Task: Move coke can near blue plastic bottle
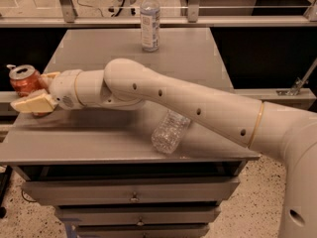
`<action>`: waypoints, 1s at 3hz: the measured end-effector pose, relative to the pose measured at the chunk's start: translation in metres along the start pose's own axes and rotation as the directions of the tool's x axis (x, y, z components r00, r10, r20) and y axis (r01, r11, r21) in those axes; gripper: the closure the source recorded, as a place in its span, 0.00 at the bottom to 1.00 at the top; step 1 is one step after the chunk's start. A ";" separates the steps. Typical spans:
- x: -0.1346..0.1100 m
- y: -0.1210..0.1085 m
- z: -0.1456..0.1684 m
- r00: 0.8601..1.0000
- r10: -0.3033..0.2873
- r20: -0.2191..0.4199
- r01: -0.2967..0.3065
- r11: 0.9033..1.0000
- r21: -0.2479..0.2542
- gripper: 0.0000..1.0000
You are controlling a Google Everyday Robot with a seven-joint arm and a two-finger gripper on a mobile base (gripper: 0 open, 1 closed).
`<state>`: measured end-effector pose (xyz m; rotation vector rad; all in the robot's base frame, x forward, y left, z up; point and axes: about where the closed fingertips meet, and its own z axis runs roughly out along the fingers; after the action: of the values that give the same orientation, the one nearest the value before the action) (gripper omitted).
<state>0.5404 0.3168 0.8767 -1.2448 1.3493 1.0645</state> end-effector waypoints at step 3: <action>-0.020 -0.053 -0.099 0.995 -0.072 -0.070 0.085 0.976 0.201 1.00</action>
Offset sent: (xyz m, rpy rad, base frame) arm 0.0440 -0.0835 0.0253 -0.0352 -0.0853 -0.1807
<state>0.5838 0.2173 0.9116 -1.1765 1.4067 0.8167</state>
